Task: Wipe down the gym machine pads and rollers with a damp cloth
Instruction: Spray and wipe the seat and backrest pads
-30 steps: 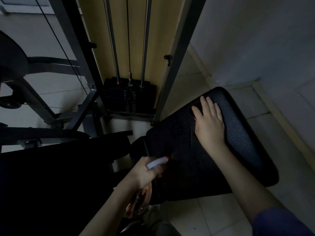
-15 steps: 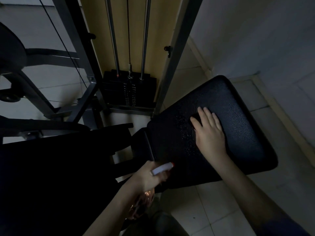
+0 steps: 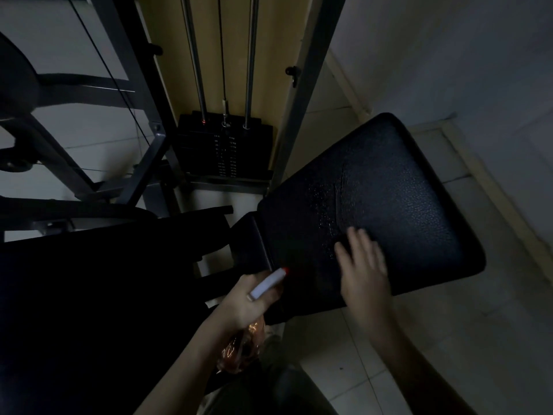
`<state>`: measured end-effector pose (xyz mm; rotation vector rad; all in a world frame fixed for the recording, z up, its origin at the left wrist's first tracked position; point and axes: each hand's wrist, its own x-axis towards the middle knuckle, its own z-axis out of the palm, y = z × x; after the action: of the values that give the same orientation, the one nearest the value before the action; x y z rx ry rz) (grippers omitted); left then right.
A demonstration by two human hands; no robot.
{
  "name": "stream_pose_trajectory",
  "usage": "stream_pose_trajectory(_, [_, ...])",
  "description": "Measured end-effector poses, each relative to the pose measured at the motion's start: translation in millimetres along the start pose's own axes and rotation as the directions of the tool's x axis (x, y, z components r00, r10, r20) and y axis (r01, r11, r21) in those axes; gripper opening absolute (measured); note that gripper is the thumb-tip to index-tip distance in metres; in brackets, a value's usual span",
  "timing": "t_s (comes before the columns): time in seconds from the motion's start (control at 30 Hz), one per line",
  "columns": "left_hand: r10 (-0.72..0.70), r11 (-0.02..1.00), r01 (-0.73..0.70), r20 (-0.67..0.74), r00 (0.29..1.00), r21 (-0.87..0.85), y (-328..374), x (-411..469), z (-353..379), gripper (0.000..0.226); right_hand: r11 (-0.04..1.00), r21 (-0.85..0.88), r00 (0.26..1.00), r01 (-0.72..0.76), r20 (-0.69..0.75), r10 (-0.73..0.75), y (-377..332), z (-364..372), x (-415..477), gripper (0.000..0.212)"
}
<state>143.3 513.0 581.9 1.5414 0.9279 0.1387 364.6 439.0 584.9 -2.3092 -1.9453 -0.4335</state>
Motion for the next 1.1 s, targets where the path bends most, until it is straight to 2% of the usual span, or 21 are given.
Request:
stream_pose_trajectory(0.1, [0.002, 1.0, -0.003, -0.021, 1.0, -0.018, -2, -3, -6, 0.056, 0.99, 0.007, 0.975, 0.139, 0.172, -0.138, -12, 16, -25, 0.058])
stream_pose_trajectory(0.17, [0.003, 0.999, -0.005, -0.033, 0.999, -0.036, -2, -4, -9, 0.047, 0.989, 0.018, 0.964, 0.147, 0.22, -0.148, -4, 10, -34, 0.059])
stream_pose_trajectory(0.23, [-0.004, 0.997, 0.0, -0.053, 0.999, -0.077, -2, -5, -11, 0.028, 0.99, 0.003, 0.971, 0.139, 0.195, -0.137, 8, -2, -37, 0.05])
stream_pose_trajectory(0.3, [-0.021, 0.992, 0.008, -0.104, 0.994, -0.125, -4, -5, -13, 0.015, 0.995, -0.024, 0.987, 0.095, 0.134, -0.091, 23, -17, -32, 0.045])
stream_pose_trajectory(0.4, [-0.03, 0.99, 0.012, -0.126, 0.992, -0.138, -6, -6, -15, 0.043, 0.993, -0.028, 0.993, -0.11, 0.031, 0.111, 17, -21, -17, 0.044])
stream_pose_trajectory(0.47, [-0.061, 0.989, 0.042, -0.127, 0.99, -0.143, -8, -5, -14, 0.041, 0.981, -0.016, 0.981, -0.192, -0.007, 0.192, -5, -5, -12, 0.044])
stream_pose_trajectory(0.53, [-0.074, 0.99, 0.057, -0.129, 0.989, -0.128, -9, -5, -12, 0.036, 0.997, -0.011, 0.992, -0.081, 0.096, 0.082, -33, 19, -18, 0.058])
stream_pose_trajectory(0.57, [-0.077, 0.99, 0.061, -0.128, 0.989, -0.124, -9, -6, -12, 0.037, 1.0, 0.004, 0.981, 0.011, 0.193, -0.012, -43, 28, -25, 0.067])
stream_pose_trajectory(0.63, [-0.089, 0.991, 0.075, -0.131, 0.987, -0.113, -12, -6, -10, 0.036, 0.991, 0.036, 0.936, 0.127, 0.327, -0.132, -51, 38, -41, 0.071])
stream_pose_trajectory(0.73, [-0.092, 0.994, 0.081, -0.137, 0.986, -0.079, -19, -5, -9, 0.018, 0.993, 0.055, 0.907, 0.109, 0.402, -0.122, -40, 30, -54, 0.071])
stream_pose_trajectory(0.8, [-0.084, 0.996, 0.078, -0.142, 0.986, -0.052, -22, -6, -9, 0.015, 0.998, 0.03, 0.935, 0.061, 0.349, -0.068, -27, 16, -49, 0.072])
stream_pose_trajectory(0.9, [-0.092, 0.994, 0.083, -0.144, 0.985, -0.066, -23, -6, -12, 0.015, 0.997, 0.009, 0.981, -0.082, 0.177, 0.079, -13, -5, -12, 0.06])
stream_pose_trajectory(1.0, [-0.104, 0.99, 0.089, -0.14, 0.985, -0.112, -20, -7, -13, 0.033, 0.973, 0.014, 0.971, -0.23, 0.072, 0.229, -18, -7, 35, 0.052])
stream_pose_trajectory(1.03, [-0.104, 0.989, 0.088, -0.14, 0.985, -0.119, -20, -7, -14, 0.042, 0.974, 0.005, 0.971, -0.228, 0.074, 0.227, -23, 0, 45, 0.053])
stream_pose_trajectory(1.1, [-0.08, 0.991, 0.063, -0.148, 0.986, -0.122, -21, -6, -14, 0.054, 0.993, -0.032, 0.985, -0.118, 0.124, 0.121, -37, 23, 46, 0.059])
